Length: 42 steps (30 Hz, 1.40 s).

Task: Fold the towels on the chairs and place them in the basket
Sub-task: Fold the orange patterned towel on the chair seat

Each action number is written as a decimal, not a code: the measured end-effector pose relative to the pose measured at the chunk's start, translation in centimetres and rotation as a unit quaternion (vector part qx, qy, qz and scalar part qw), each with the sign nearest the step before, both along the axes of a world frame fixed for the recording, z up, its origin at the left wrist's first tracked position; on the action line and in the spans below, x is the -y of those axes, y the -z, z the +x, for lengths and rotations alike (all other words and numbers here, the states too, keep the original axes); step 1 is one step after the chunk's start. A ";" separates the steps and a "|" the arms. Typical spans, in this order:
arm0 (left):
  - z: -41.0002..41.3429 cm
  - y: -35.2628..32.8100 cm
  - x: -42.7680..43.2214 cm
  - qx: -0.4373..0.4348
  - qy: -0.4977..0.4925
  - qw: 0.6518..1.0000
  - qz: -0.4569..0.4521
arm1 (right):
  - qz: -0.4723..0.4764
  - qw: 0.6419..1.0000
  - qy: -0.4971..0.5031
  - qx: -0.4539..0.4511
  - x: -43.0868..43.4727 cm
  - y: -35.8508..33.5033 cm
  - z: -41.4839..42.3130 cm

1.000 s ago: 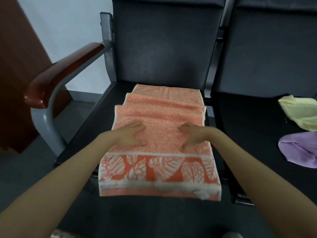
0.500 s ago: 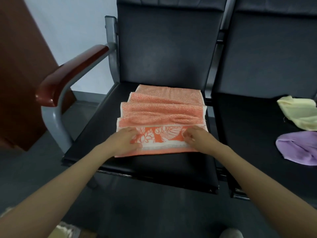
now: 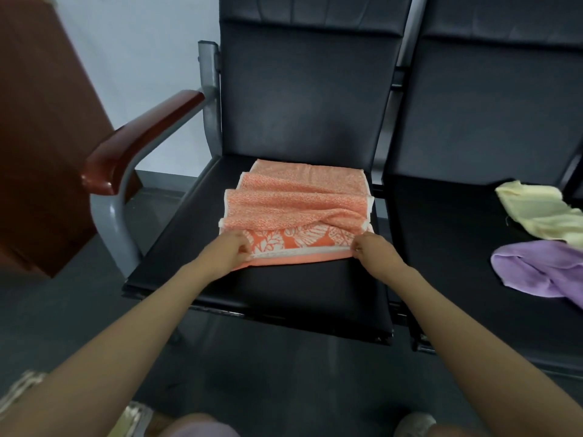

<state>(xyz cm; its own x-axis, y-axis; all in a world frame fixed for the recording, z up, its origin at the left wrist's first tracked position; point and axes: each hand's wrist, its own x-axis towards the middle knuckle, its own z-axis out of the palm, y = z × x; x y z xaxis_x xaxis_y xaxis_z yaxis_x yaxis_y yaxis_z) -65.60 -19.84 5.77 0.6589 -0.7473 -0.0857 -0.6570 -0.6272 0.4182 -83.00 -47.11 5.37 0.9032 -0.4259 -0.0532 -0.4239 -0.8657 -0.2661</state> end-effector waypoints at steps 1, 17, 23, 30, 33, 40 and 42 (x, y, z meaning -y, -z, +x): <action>-0.4 -0.1 0.4 0.013 -0.004 1.000 0.015 | -0.002 1.000 0.011 0.003 -0.3 -0.1 0.0; -10.2 -14.6 -3.0 0.114 -0.137 0.951 -0.254 | -0.054 0.965 0.047 0.251 -6.9 -17.3 -9.0; -14.3 -20.6 -6.3 0.151 -0.128 0.910 -0.364 | -0.090 0.933 0.015 0.348 -10.6 -24.3 -14.0; -16.0 -22.6 -7.9 0.137 -0.113 0.907 -0.382 | -0.101 0.947 0.003 0.303 -11.1 -26.1 -15.1; -14.9 -19.9 -7.4 0.118 -0.119 0.940 -0.298 | -0.072 0.970 -0.010 0.233 -9.9 -23.5 -14.6; -12.7 -11.6 -4.6 0.055 -0.065 0.989 -0.120 | -0.032 0.994 -0.014 0.100 -7.4 -14.9 -12.8; -12.0 -9.9 -3.5 0.045 -0.061 0.990 -0.122 | -0.022 0.997 0.000 0.076 -6.3 -12.8 -11.9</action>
<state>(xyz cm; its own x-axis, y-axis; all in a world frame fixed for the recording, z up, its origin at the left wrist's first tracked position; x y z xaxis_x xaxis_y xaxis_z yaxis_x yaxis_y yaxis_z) -77.55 -16.33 15.66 0.7428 -0.6521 0.1516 -0.6239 -0.5922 0.5099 -94.90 -40.78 18.20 0.8996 -0.4243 0.1031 -0.3809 -0.8781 -0.2897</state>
